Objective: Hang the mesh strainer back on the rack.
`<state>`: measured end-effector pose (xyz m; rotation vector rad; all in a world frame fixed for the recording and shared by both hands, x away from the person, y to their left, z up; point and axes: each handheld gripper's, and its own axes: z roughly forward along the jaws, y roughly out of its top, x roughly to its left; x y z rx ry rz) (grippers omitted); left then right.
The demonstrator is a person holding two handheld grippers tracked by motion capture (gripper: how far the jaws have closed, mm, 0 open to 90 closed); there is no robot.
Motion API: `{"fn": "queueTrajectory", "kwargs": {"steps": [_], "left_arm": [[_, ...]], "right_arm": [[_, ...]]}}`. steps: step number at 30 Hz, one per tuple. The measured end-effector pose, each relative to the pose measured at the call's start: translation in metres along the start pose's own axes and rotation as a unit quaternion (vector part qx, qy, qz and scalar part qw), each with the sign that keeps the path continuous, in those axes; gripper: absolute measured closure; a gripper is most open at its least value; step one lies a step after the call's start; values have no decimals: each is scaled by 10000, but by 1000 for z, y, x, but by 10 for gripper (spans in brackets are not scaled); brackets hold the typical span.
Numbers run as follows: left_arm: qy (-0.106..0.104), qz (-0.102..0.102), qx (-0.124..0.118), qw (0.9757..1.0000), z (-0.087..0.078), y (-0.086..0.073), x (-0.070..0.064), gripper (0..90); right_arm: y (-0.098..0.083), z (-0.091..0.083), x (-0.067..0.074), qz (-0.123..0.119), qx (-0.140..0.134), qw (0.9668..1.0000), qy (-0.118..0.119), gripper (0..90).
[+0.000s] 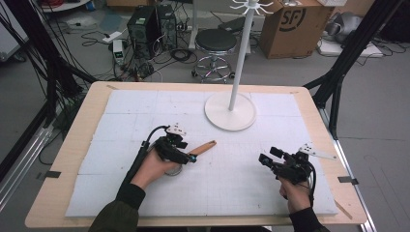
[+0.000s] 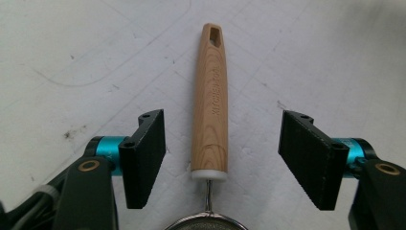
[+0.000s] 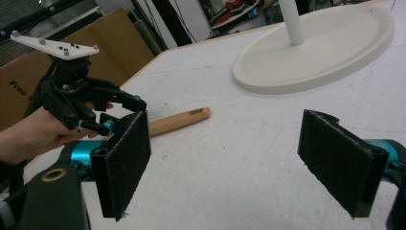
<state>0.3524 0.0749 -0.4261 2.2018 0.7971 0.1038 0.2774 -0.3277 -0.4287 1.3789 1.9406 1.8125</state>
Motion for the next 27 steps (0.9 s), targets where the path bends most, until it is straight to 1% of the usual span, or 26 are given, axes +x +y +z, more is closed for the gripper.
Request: {"fn": "queueTrajectory", "kwargs": {"steps": [1,2,3,6,8,10,12,13,15,17,18,19,22,23,25,26,27], "left_arm": [[-23,23,7,10000,2,0,-1,362],[-34,58,8,10000,3,0,-1,382],[-37,85,38,9999,4,0,0,386],[-21,111,168,9998,8,-2,1,393],[100,197,262,9994,9,-2,0,401],[166,208,317,9991,12,-3,-1,415],[216,280,443,9984,15,-3,-2,440],[266,361,465,9979,16,-3,-3,438],[350,418,490,9973,16,-3,-4,459],[462,510,545,9961,15,-3,-4,513],[522,562,555,9955,14,-3,-5,566],[518,576,566,9954,14,-3,-4,593],[541,609,573,9950,15,-3,-6,595],[555,644,609,9945,15,-3,-6,595],[577,677,645,9939,15,-2,-6,597],[584,707,723,9932,16,0,-7,598],[637,736,849,9916,17,4,-9,600]], "right_arm": [[0,0,0,-1,-6,10000,0,184],[0,0,0,46,-1,10000,55,184],[0,0,-1,25,-41,10000,84,184],[0,-1,-1,33,-64,9999,71,184],[0,-2,-1,43,-57,10000,67,184],[0,-3,-1,68,-63,9999,63,183],[0,-3,-2,62,-90,9999,44,183],[0,-3,-1,82,-85,9999,48,182],[0,-3,-1,71,-93,9999,31,182],[0,-3,-1,69,-95,9999,37,182],[0,-3,-1,36,-100,9999,31,182],[0,-3,-1,32,-100,9999,39,182],[0,-4,-1,52,-69,10000,47,182],[0,-4,-1,8,-90,10000,39,182],[0,-5,-1,31,-88,10000,32,182],[0,-5,-1,66,-95,9999,27,182],[0,-5,-1,73,-88,9999,24,182]]}}
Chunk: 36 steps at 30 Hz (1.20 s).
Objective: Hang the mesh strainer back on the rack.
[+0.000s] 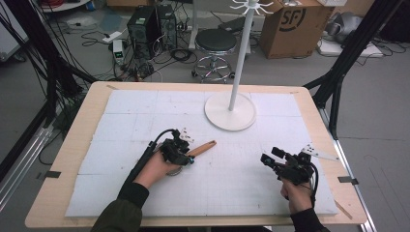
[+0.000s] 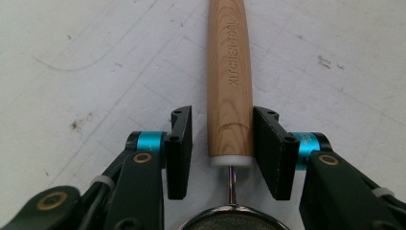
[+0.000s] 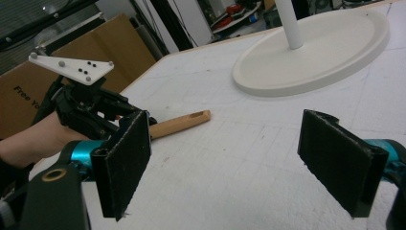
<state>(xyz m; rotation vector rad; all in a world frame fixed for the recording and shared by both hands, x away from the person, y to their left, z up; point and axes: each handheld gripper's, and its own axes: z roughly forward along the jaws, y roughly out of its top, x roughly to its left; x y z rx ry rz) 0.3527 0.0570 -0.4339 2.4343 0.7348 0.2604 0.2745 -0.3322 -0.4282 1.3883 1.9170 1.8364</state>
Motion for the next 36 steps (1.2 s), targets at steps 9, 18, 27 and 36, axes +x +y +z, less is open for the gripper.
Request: {"fn": "queueTrajectory", "kwargs": {"steps": [9,18,27,36], "left_arm": [[-19,-21,665,9978,4,19,0,606],[365,67,865,9956,7,24,-11,607],[107,-82,514,9986,5,14,-4,649],[203,35,477,9987,4,14,-9,694]], "right_arm": [[1,-4,0,5,-52,10000,-8,183],[2,-1,1,21,-79,10000,-5,185],[3,5,5,-50,-48,10000,-4,186],[3,0,6,-119,-122,9998,-90,188]]}}
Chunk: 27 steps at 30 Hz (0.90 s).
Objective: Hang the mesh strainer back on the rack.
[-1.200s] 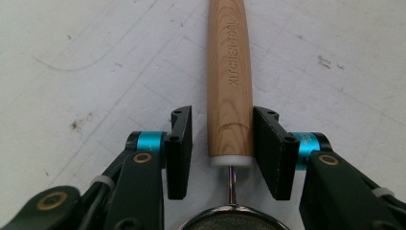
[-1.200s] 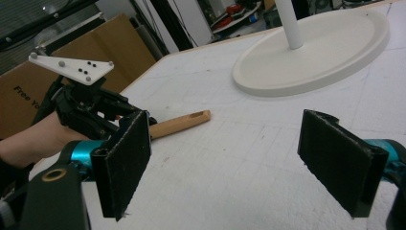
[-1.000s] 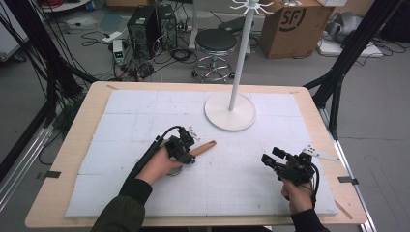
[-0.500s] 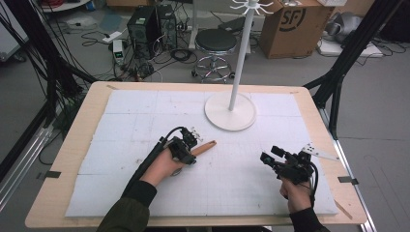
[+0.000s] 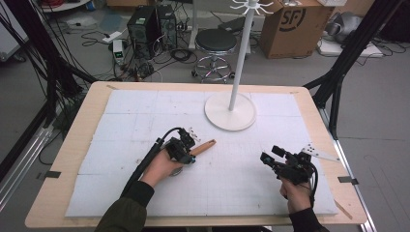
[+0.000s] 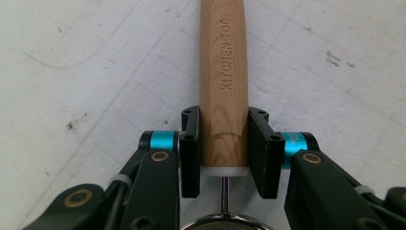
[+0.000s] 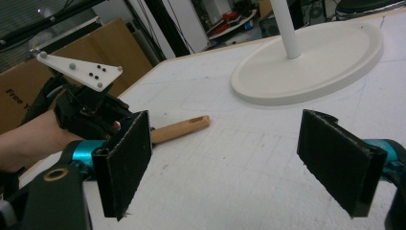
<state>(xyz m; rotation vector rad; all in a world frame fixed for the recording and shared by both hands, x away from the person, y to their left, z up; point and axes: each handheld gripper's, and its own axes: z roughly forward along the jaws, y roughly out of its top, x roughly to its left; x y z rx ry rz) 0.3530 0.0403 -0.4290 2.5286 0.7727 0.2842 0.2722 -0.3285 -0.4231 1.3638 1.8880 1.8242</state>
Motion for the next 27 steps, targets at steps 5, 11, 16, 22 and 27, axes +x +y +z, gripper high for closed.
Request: {"fn": "queueTrajectory", "kwargs": {"steps": [5,11,16,22,27], "left_arm": [[-207,-133,-120,9996,-2,-3,6,694],[-740,-489,-1056,9904,-18,-6,13,692],[-946,-675,-1880,9753,-35,-5,18,691],[-1210,-998,-2672,9508,-50,-6,25,691],[-1279,-1237,-3330,9260,-62,-7,31,691]], "right_arm": [[0,-1,-3,35,-35,10000,-20,187],[-1,-7,-7,51,-98,9999,-111,188],[-2,-10,-7,93,-136,9998,-140,188],[-3,-11,-7,87,-107,9998,-158,187],[-4,-10,-7,81,-89,9998,-157,187]]}}
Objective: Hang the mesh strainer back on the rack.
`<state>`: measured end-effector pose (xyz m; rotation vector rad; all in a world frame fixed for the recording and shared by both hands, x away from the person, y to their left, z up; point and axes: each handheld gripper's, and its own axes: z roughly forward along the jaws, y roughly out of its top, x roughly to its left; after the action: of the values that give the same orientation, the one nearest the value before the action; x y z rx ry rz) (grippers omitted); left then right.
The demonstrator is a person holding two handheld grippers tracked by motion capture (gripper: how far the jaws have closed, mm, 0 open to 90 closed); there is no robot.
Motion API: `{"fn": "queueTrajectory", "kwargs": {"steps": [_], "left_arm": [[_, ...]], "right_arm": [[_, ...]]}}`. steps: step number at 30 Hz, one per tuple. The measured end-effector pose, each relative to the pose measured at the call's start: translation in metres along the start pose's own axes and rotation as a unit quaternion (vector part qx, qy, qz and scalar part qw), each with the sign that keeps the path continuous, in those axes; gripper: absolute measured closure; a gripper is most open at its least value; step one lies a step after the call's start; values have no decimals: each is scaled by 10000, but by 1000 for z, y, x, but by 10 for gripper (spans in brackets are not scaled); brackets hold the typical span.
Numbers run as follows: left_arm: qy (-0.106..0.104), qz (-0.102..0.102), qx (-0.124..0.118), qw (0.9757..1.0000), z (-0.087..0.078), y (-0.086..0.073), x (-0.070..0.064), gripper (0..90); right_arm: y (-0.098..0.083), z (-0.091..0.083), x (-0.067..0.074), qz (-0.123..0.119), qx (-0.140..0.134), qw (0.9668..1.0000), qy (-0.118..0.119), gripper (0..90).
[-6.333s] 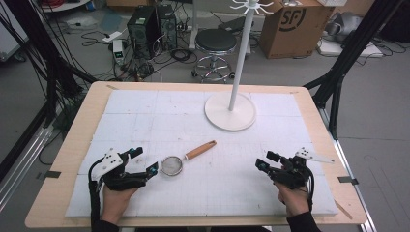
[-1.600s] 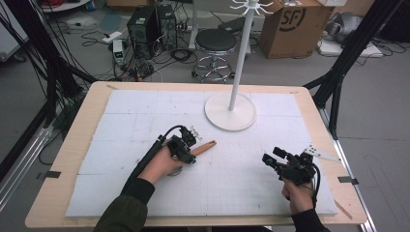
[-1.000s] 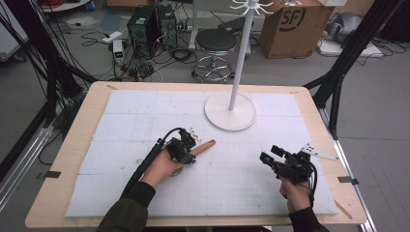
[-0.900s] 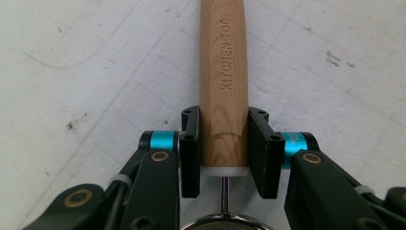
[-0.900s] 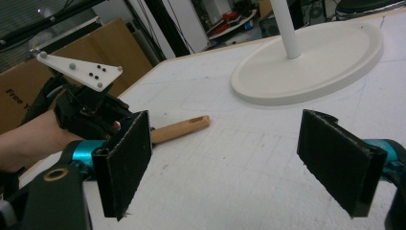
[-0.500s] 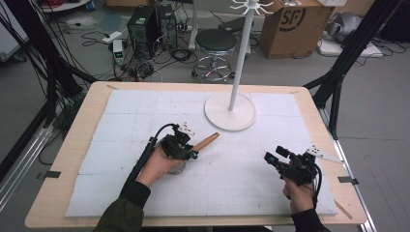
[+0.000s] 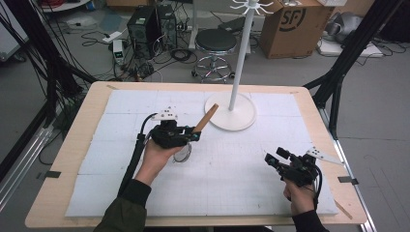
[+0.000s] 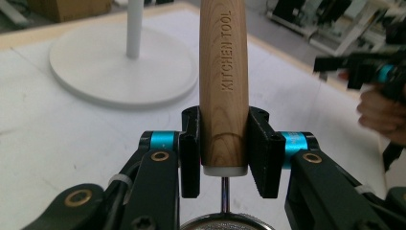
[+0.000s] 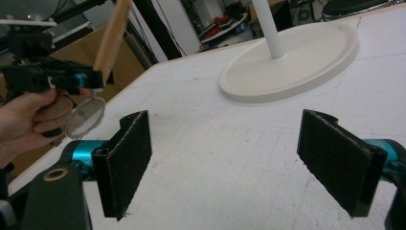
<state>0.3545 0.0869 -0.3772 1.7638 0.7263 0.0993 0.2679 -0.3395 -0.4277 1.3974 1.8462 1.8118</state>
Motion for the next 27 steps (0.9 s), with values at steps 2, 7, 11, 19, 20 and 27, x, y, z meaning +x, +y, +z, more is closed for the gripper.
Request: {"fn": "queueTrajectory", "kwargs": {"steps": [2,7,11,19,20,27], "left_arm": [[57,2,-271,9996,-4,4,0,691],[-75,26,-1029,9947,-8,27,-6,691],[-211,115,-1368,9903,-7,49,-12,690],[-58,287,-1769,9838,0,83,-27,691],[-64,292,-1782,9835,1,87,-27,691],[-155,166,-1986,9798,10,106,-28,691]], "right_arm": [[-1,1,-1,5,36,10000,-26,186],[-2,4,-2,25,93,10000,-22,178],[-2,4,-4,41,82,10000,-7,178],[-3,5,-7,208,71,9997,113,173],[-3,5,-7,225,72,9996,135,171],[-2,5,-10,445,-33,9983,378,170]]}}
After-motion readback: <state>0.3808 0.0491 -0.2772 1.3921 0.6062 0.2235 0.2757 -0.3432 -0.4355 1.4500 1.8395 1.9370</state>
